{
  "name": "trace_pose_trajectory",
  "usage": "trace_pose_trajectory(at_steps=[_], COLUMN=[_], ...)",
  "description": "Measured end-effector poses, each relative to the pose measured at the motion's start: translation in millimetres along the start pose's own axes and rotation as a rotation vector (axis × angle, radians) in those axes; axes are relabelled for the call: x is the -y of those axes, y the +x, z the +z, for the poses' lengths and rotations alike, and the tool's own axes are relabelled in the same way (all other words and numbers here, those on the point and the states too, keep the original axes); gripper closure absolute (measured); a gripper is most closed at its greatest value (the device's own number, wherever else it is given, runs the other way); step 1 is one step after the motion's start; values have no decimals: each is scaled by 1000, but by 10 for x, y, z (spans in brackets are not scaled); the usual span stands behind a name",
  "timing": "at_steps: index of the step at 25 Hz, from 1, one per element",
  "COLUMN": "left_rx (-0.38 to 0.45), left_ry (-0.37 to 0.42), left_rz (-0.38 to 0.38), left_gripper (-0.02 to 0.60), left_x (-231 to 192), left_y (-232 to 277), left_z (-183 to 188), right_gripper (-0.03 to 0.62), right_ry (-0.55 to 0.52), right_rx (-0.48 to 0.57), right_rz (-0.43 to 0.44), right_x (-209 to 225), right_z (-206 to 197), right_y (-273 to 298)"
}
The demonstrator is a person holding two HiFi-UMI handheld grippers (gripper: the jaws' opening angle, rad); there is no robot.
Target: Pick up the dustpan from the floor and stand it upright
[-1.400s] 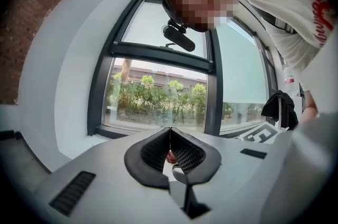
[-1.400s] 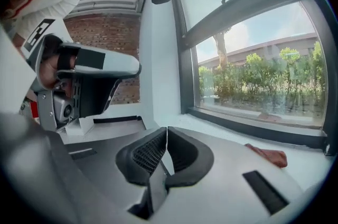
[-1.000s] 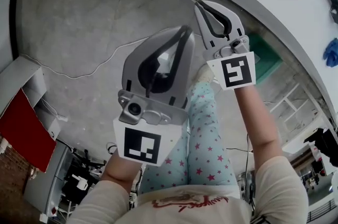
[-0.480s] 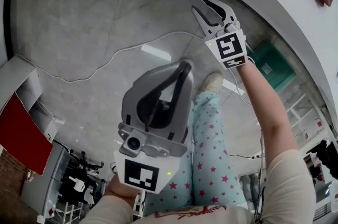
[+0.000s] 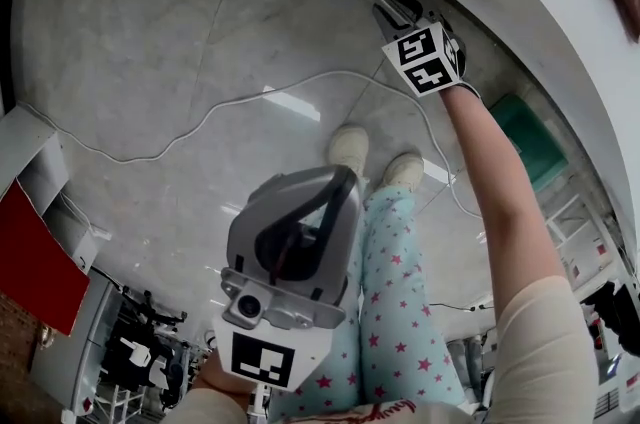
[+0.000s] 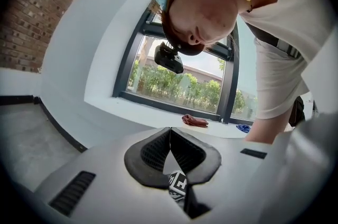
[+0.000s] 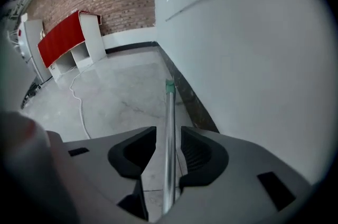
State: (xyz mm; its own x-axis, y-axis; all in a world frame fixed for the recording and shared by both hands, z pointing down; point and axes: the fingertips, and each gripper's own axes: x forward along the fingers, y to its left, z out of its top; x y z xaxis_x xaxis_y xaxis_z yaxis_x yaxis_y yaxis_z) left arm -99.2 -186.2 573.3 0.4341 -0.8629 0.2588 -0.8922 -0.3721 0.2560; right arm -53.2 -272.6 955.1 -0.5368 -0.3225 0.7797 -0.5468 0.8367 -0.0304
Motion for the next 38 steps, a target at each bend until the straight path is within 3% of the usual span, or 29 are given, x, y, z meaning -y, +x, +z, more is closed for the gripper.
trace_pose_trajectory(at_steps=[16,19,24,30,38], left_rx=[7,9,11,35,67], left_ry=[-4,-4,-6,14,20], left_rz=[59,59,78,66,43], left_gripper=[561,561,561,561,561], left_x=[-136,-143,-133,-21,241], left_y=[-130,-140,-177,-135,-109], left_z=[-203,-214,-161,179,781], right_gripper=[456,497,499,499,499], right_ry=[-4,2,-28,-30,-18], right_rx=[-110,-121,-123,-93,66], right_rz=[24,11,-2,-6,7], right_x=[-5,28,-1,59,103], right_z=[-245,-281,-221,7,751], right_y=[435,454,383,55,-646])
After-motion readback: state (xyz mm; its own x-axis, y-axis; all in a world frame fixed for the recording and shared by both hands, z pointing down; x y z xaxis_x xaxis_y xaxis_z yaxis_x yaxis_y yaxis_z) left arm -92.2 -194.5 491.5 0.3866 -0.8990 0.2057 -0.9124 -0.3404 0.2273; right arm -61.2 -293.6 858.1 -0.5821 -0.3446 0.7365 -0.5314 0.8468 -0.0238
